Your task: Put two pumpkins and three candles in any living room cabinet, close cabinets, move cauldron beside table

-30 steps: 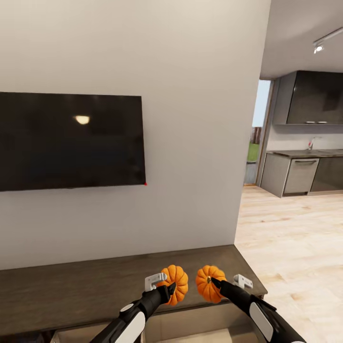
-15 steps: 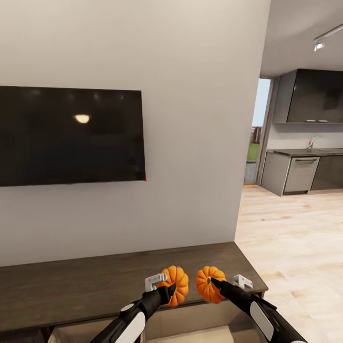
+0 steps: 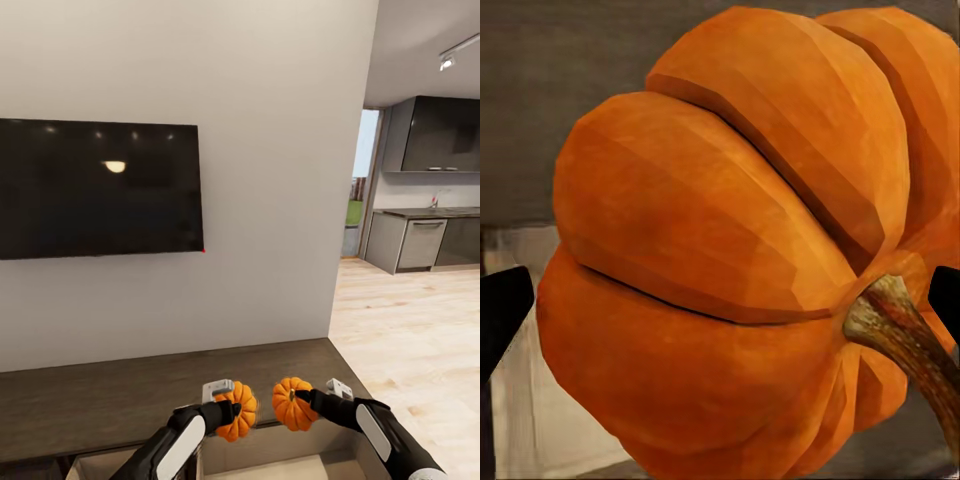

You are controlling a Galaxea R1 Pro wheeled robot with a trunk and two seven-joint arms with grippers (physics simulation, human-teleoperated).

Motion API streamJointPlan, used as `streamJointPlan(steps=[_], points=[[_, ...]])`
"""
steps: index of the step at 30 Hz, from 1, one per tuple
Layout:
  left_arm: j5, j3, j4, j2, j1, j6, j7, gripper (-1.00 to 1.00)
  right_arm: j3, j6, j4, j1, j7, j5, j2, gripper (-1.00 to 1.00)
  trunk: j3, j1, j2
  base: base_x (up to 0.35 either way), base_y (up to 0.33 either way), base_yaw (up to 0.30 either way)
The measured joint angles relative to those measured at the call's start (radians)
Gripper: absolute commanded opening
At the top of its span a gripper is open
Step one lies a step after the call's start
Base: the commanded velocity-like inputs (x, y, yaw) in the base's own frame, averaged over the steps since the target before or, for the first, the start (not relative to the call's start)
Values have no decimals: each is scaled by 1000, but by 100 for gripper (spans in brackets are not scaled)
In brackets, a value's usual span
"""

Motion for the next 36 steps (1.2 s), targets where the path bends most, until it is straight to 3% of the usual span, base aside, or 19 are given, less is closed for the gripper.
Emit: streamJointPlan(steps=[3,7,11,19,36], points=[[4,65,-110,9,0,138,126,-100,2,79,-10,-4,-27,3,-2,-100,0,0,0,0,0,0],[9,97,-145,7,1,220,176,-100,4,117,-11,-10,-120,12,-2,-100,-6,8,-14,0,0,0],[2,102,-147,2,0,237,195,-100,7,124,-12,-12,-227,9,1,-100,-19,23,-42,0,0,0],[-5,102,-147,-6,0,238,203,-100,8,124,-11,-17,-353,19,3,-100,-41,50,-91,0,0,0],[-5,99,-124,-9,0,238,205,-100,11,117,-10,-18,-392,22,6,-100,-91,111,-203,0,0,0]])
